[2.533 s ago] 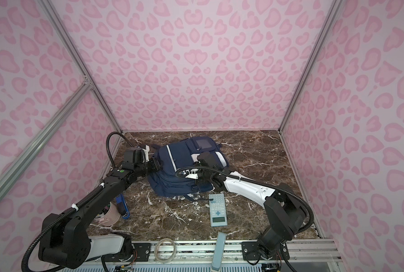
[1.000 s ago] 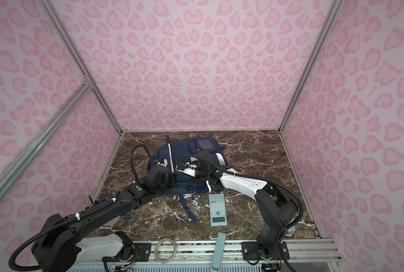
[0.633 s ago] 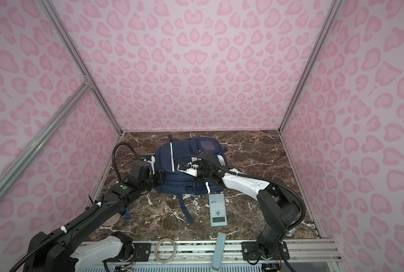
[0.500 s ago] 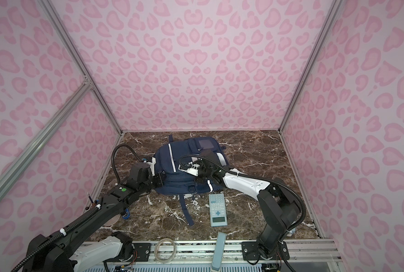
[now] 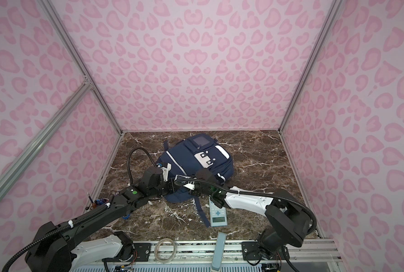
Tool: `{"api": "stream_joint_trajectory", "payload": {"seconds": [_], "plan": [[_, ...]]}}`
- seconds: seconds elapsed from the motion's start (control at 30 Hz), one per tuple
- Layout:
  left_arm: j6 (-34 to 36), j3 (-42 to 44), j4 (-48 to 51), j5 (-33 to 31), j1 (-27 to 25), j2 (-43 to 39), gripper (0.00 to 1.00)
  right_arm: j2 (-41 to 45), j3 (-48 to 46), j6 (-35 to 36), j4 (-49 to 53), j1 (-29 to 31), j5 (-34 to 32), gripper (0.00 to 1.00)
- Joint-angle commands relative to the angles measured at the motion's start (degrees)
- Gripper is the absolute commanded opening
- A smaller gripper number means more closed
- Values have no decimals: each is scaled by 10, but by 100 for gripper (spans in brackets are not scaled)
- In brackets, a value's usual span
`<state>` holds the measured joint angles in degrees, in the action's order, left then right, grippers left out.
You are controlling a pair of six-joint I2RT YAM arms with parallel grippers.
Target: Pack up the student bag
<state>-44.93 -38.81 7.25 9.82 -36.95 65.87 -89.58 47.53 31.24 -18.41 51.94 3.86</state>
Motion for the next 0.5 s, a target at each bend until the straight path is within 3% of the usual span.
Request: {"api": "stream_joint_trajectory", "payload": {"seconds": [0.0,0.07,0.13,0.23,0.33,0.47], "plan": [[5,-2,7,-13,-1,-17,3,-21,3,6,-30,0,-93,8],[18,-1,37,-49,3,-28,3,-12,-10,17,-26,-5,-68,0],[32,0,53,-71,25,-37,3,5,-27,29,-19,-11,-30,0],[58,-5,49,-41,102,-56,3,29,-39,55,24,-34,40,0],[99,-25,60,-75,164,-50,3,58,-42,75,73,-69,110,0],[127,-36,51,-74,226,-19,3,94,-58,93,87,-132,202,0]]}}
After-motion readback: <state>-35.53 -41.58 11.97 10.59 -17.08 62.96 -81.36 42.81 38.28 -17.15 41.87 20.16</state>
